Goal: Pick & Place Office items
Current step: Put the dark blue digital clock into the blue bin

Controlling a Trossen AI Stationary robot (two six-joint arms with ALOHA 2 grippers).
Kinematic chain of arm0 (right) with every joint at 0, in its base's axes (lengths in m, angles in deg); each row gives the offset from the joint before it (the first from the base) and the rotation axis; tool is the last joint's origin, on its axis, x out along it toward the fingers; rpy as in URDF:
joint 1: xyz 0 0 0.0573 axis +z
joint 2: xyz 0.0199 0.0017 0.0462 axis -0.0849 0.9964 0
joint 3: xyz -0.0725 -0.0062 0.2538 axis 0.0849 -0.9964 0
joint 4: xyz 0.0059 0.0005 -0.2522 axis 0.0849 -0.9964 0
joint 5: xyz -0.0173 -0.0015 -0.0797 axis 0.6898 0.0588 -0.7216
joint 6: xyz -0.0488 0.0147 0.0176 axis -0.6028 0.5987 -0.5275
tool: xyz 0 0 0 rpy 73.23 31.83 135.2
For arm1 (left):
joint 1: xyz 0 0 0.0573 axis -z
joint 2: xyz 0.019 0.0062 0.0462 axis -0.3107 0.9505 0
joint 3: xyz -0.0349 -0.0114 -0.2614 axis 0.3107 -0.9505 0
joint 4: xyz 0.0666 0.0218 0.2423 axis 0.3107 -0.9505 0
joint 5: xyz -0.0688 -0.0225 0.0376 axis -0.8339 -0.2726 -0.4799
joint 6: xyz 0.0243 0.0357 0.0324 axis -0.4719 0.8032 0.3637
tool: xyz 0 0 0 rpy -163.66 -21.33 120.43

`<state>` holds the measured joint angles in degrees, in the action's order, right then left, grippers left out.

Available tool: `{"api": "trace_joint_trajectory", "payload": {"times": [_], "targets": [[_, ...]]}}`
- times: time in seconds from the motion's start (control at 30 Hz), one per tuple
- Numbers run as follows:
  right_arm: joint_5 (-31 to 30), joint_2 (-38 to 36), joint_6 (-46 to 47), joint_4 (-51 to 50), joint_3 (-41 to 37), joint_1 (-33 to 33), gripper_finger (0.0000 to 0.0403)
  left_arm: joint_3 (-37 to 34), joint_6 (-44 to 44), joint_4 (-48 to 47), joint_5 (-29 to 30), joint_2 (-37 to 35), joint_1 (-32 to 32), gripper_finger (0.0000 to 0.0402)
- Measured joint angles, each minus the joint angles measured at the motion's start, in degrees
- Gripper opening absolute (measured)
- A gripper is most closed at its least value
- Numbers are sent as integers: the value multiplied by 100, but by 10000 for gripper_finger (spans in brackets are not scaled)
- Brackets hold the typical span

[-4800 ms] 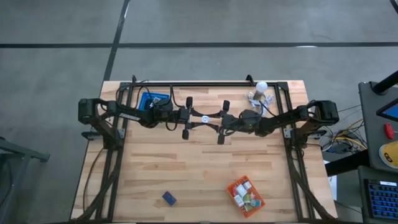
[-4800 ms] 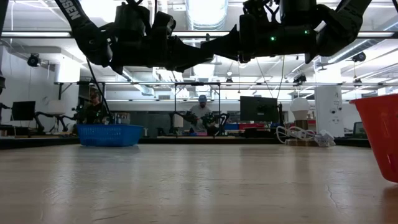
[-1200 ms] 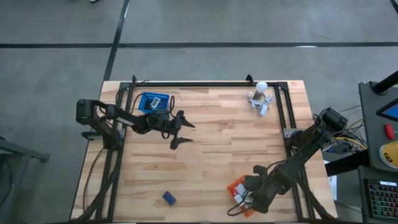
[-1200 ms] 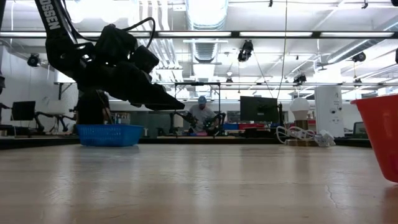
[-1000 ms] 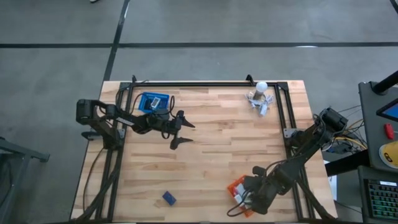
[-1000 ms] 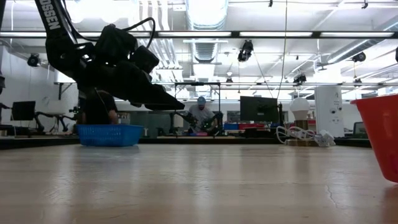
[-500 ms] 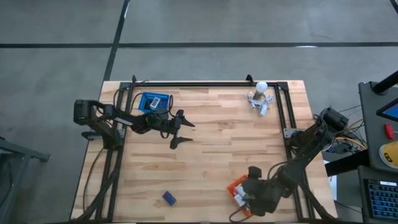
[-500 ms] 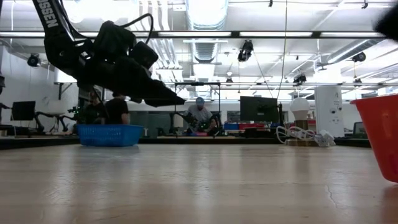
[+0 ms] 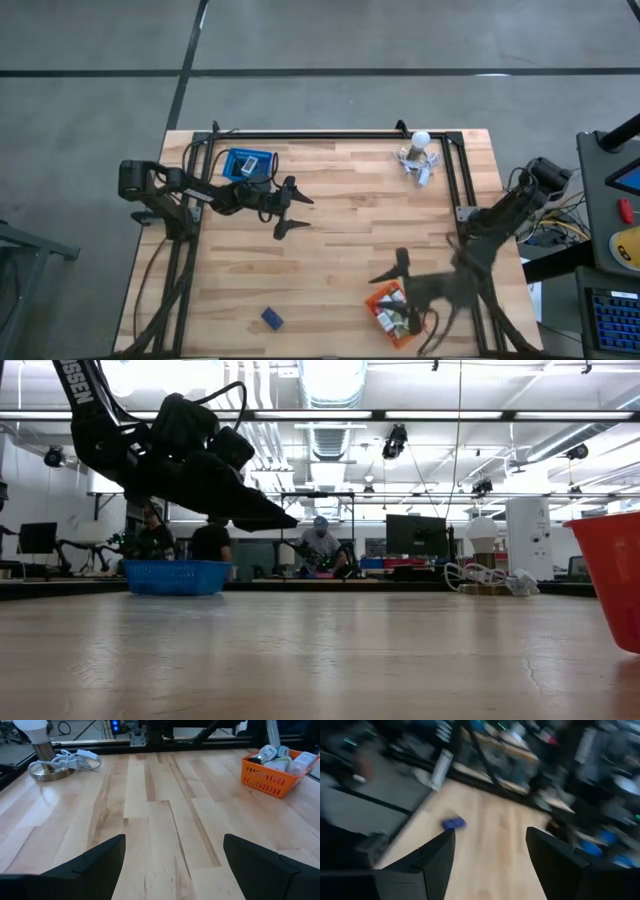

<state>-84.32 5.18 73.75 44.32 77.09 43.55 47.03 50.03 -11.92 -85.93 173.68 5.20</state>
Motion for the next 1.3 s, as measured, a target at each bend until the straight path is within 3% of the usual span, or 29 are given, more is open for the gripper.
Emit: {"api": "trace_joint_trajectory", "payload": {"times": [0.1, 0.2, 0.3, 0.6, 0.77, 0.97, 1.07, 1.3], "targets": [[1246, -399, -477, 1287, -880, -555, 235, -8, -42, 0, 31, 0, 6, 337], [1702, -1075, -321, 1527, -1663, -1066, 233, -9, -89, 1, 30, 0, 32, 337], [1703, -1907, -281, 1538, -2254, -1305, 233, -9, -108, -11, 31, 0, 119, 337], [1721, -4758, -807, 1551, -3655, -1114, 233, -7, -408, -618, 249, 0, 786, 337], [1434, -5734, -976, 1088, -4174, -1120, 233, 40, -746, -1251, 659, -98, 1302, 337], [1875, -6708, -1114, 1109, -4782, -1131, 232, 189, -1076, -1918, 1256, -810, 2091, 337], [1874, -7095, -1029, 593, -4817, -1138, 232, 375, -1240, -2696, 1550, -1374, 2486, 337], [1899, -7422, -934, 129, -4817, -1135, 232, 1275, -2083, -5781, 1741, -2221, 3614, 337]]}}
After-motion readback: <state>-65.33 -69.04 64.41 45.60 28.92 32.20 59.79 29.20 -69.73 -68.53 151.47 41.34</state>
